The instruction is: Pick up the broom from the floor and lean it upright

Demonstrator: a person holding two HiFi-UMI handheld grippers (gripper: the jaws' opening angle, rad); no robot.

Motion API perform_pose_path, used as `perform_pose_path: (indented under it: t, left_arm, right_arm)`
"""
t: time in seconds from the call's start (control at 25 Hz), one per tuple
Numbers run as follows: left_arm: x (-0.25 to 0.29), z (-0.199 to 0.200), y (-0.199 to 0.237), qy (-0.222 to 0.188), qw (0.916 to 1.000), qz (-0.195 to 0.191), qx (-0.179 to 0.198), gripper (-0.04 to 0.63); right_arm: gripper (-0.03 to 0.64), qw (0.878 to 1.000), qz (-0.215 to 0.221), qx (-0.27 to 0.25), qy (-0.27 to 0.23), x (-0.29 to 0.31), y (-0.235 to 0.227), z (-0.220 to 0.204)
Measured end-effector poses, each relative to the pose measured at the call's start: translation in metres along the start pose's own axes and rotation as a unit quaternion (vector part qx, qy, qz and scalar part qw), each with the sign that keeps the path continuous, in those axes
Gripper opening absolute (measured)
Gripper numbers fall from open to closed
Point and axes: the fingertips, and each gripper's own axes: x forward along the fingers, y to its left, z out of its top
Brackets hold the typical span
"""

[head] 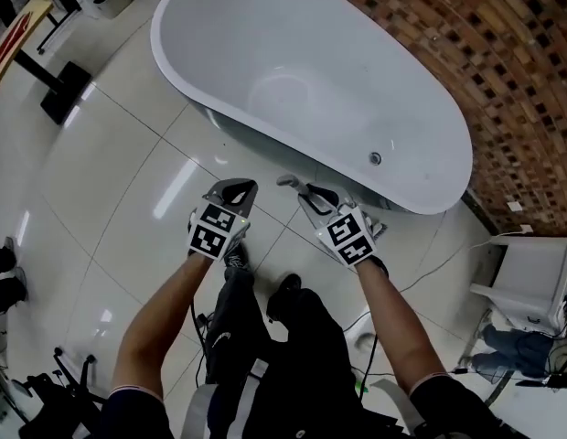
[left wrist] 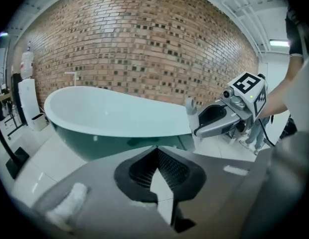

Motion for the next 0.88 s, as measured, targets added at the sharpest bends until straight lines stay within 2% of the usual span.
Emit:
perform_pose_path:
  t: [0.2,0.4,0.64,0.88]
  left_arm:
    - [-0.008,0.055,-0.064,-0.009,0.9985,-0.049,0.023,0.0]
    - [-0.009,0.101,-0.124,-0.014,0.9946,-0.086,0.057,0.0]
    - [-0.009,0.141,-0.177,-0.028,0.9883,-0.122,0.088,0.0]
    - [0.004,0.17,-0.203,-0.044,0.9795,-0.168,0.103,0.0]
  right_arm:
    - [0.095,0.997,-0.067,0.04,-0.012,-0.089,-0.03,0.007]
    - [0.094,0.987,-0.131,0.085,-0.024,-0.164,-0.054,0.0]
    - [0.094,0.967,-0.191,0.161,-0.04,-0.227,-0.07,-0.013]
    - [0.094,0.943,-0.236,0.229,-0.053,-0.244,-0.086,-0.018]
